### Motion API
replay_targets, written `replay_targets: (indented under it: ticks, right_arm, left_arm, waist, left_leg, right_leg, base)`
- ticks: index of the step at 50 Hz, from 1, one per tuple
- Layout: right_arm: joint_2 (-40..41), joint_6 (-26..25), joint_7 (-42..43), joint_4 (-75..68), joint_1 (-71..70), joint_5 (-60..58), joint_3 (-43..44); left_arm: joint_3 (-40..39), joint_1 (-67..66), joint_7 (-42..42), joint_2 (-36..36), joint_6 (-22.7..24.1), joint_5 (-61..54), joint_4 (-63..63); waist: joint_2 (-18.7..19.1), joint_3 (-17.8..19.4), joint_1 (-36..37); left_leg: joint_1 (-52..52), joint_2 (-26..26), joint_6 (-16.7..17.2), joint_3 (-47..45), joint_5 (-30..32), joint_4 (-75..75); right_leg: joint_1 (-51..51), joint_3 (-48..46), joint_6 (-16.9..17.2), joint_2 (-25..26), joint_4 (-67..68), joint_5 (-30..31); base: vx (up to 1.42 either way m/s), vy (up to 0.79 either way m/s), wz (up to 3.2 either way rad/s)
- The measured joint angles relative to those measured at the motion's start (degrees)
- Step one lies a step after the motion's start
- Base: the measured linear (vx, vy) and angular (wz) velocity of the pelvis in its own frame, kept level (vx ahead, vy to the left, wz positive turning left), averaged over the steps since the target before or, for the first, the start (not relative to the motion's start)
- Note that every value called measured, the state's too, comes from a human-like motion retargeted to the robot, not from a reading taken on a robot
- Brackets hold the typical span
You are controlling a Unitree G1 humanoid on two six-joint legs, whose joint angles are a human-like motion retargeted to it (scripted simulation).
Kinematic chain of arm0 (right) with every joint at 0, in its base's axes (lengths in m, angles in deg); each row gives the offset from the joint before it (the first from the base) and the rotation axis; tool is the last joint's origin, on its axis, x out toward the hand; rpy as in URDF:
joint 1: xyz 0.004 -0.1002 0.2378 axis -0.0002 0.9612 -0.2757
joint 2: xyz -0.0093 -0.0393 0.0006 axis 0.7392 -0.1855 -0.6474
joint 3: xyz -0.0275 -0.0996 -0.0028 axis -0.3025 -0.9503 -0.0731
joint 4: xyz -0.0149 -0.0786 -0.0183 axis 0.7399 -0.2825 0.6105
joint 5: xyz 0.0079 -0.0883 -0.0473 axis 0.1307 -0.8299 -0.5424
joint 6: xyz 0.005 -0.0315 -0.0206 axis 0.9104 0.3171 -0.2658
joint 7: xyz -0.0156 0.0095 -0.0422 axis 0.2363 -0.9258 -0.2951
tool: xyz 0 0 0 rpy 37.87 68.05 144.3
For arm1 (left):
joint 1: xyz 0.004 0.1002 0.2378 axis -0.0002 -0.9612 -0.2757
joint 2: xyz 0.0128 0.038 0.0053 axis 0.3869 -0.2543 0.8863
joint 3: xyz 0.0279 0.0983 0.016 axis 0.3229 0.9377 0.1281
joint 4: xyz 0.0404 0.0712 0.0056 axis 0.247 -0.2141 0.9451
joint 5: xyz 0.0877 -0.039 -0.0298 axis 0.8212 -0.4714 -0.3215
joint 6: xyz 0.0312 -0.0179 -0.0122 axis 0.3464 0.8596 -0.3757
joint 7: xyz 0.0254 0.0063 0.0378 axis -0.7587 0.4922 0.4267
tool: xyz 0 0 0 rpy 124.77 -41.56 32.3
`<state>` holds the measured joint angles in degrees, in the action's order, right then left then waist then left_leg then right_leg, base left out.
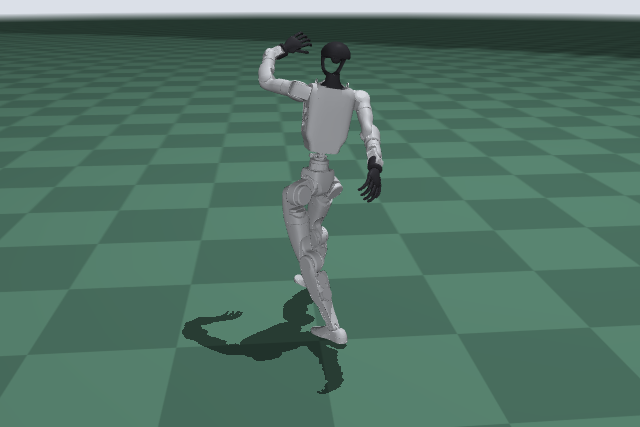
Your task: Kungfu
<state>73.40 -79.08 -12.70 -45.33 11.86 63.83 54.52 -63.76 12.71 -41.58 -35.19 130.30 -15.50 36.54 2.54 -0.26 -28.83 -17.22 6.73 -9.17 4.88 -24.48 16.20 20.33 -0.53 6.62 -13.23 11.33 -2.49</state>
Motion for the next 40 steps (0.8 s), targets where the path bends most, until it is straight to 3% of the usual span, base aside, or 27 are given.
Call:
replay_targets:
  ticks: [3,5,8,11,15,20,26,29,32,35,37,40]
  right_arm:
    - [1.0,0.9,-3.4,0.0,-4.2,11.2,3.7]
    - [-0.5,3.6,-5.5,0.0,-9.3,16.8,5.8]
    - [-5.4,8.3,-10.6,0.4,-17.9,23.7,6.6]
    - [-8.0,9.8,-15.3,11.4,-23.5,30.3,5.6]
    - [-17.0,6.0,-26.7,25.9,-27.2,36.5,2.9]
    - [-35.3,3.3,-33.2,36.7,-27.3,45.2,-4.0]
    - [-51.1,-7.2,-43.4,45.6,-28.9,55.7,-8.7]
    - [-54.3,-9.2,-43.9,52.5,-34.0,60.4,-12.3]
    - [-50.3,-7.8,-43.1,56.6,-46.6,59.8,-19.3]
    - [-36.9,-8.3,-45.5,47.5,-69.7,51.6,-35.8]
    - [-26.0,-10.4,-49.4,36.2,-79.1,41.2,-42.5]
    - [-14.4,-13.3,-51.4,26.7,-85.1,25.9,-45.6]
  left_arm:
    - [1.4,0.2,-5.3,-0.3,-3.3,6.0,-0.2]
    - [0.3,-0.1,-8.6,-0.7,-4.2,9.8,1.0]
    - [-2.3,-3.4,-11.1,-2.3,-5.2,12.4,3.1]
    - [-3.3,-6.2,-10.4,-1.9,-5.7,11.5,3.1]
    - [-7.9,-12.1,-7.9,-2.6,-10.2,13.6,0.7]
    - [-15.2,-23.9,-4.5,-12.2,-14.8,14.0,-0.5]
    - [-15.7,-39.6,0.0,-26.1,-8.7,9.1,4.0]
    - [-15.7,-48.3,2.1,-35.4,-8.1,9.4,9.0]
    - [-15.4,-57.2,-0.8,-45.2,-10.2,13.1,17.3]
    - [-16.4,-65.4,-9.8,-51.3,-15.5,18.0,29.3]
    - [-17.3,-69.1,-11.8,-52.7,-17.2,17.8,33.6]
    - [-19.0,-71.0,-14.1,-52.6,-18.7,18.9,35.3]
  waist:
    - [-0.1,-4.9,2.5]
    - [-0.7,-4.2,2.0]
    - [-0.5,-5.4,1.6]
    - [-0.2,-4.7,3.5]
    - [-1.1,-3.2,7.1]
    - [-3.2,-1.7,10.9]
    - [-7.1,-0.5,19.0]
    - [-8.7,1.1,21.7]
    - [-7.2,3.0,24.4]
    - [-4.9,4.1,25.9]
    - [-3.6,4.6,26.9]
    - [-2.8,5.9,28.6]
  left_leg:
    - [3.5,0.0,-1.1,0.0,3.4,2.3]
    - [3.3,-1.5,-1.7,-1.4,6.8,3.0]
    - [5.7,-3.7,-1.2,-2.8,12.3,3.1]
    - [8.1,-6.7,0.9,-3.9,16.4,2.3]
    - [10.8,-10.4,4.4,-8.4,19.5,-1.1]
    - [16.9,-14.3,9.5,-7.5,19.2,-3.3]
    - [24.3,-19.3,22.9,-5.6,17.3,-7.9]
    - [29.7,-17.0,24.2,-8.2,16.6,-9.8]
    - [34.6,-19.0,24.2,-16.9,15.8,-12.5]
    - [37.6,-20.5,24.2,-15.5,17.5,-12.9]
    - [38.2,-22.4,24.2,-17.8,20.2,-13.4]
    - [40.3,-21.3,24.2,-25.8,25.1,-15.4]
  right_leg:
    - [7.6,2.8,0.9,1.3,8.3,4.3]
    - [7.7,1.1,-1.4,1.3,11.7,3.6]
    - [7.2,-6.7,-2.7,-2.6,15.2,-0.8]
    - [7.1,-9.1,-3.4,-3.0,16.6,-3.4]
    - [8.0,-14.5,-5.0,-6.0,20.6,-7.0]
    - [9.8,-21.5,-4.9,-11.2,27.8,-13.1]
    - [15.2,-28.3,-3.9,-16.8,38.6,-20.8]
    - [17.8,-30.5,-1.6,-24.3,43.2,-23.0]
    - [19.4,-34.2,-0.5,-28.5,47.0,-25.6]
    - [20.7,-35.4,-0.5,-28.1,48.6,-27.4]
    - [21.2,-36.2,-1.2,-27.8,49.8,-28.9]
    - [22.9,-36.4,-1.0,-31.6,51.4,-28.6]
  base:
    - [0.16,-0.83,0.59]
    - [0.17,-0.76,1.03]
    - [0.06,-0.45,1.42]
    - [0.04,-0.56,1.41]
    - [-0.15,-0.41,1.61]
    - [-0.24,-0.48,2.08]
    - [-0.28,-0.51,1.72]
    - [-0.31,-0.14,2.22]
    - [-0.34,-0.06,1.96]
    - [-0.24,0.04,0.8]
    - [-0.16,0.01,0.59]
    - [-0.21,0.16,0.93]
